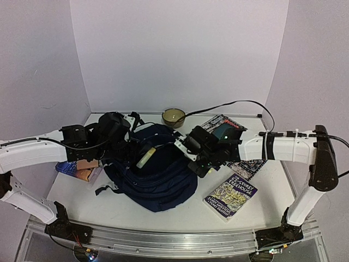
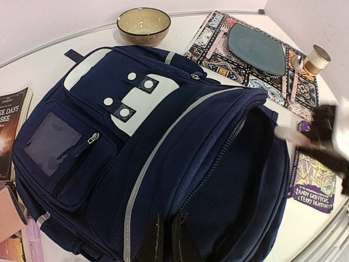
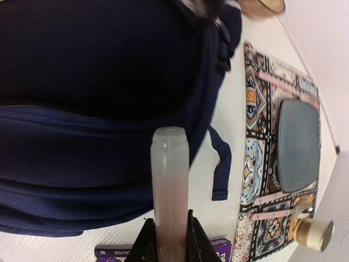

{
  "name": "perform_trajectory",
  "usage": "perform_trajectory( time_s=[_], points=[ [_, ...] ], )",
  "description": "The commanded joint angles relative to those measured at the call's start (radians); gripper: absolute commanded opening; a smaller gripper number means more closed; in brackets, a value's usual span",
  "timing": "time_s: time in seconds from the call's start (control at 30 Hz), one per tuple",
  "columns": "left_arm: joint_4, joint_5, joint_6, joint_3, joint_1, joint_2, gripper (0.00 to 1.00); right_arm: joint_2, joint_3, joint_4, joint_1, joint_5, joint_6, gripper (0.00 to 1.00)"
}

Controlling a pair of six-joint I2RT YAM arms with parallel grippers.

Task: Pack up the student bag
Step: Place the pen in the upper front pocket of the bag.

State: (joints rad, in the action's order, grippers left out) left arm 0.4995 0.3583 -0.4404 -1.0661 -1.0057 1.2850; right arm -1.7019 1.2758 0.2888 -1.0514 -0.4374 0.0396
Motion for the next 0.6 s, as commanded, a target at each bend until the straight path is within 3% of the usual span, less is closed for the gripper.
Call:
perform_trajectory(
  time_s=[0.0,0.27,0.57],
  points=[
    [-0.049,-0.010,0.023,-0.089,0.009,-0.042,0.00,0.058,0.037,-0.054,-0.053,-0.038,0.250,0.00],
    [-0.049,-0.076,0.025,-0.104,0.009,-0.033,0.00,-0.024,0.105,-0.110,-0.120,-0.088,0.585,0.00],
    [-0.049,-0.138,0.029,-0.125,0.009,-0.015,0.00,-0.163,0.238,-0.138,-0.130,-0.083,0.795,0.06]
  ],
)
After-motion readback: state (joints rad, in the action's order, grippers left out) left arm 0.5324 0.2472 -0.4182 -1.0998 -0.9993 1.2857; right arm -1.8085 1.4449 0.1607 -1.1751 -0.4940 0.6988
